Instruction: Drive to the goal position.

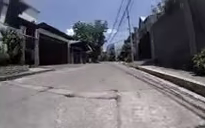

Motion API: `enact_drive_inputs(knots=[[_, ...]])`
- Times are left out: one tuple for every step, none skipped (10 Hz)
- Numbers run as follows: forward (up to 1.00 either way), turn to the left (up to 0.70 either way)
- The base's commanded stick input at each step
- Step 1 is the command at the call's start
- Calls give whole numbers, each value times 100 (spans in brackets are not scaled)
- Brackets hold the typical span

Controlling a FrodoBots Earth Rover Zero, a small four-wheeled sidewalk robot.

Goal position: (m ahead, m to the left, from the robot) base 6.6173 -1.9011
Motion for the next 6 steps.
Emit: enact_drive_inputs(knots=[[100, 5], [100, 5], [100, 5], [100, 5], [100, 5], [100, 5]])
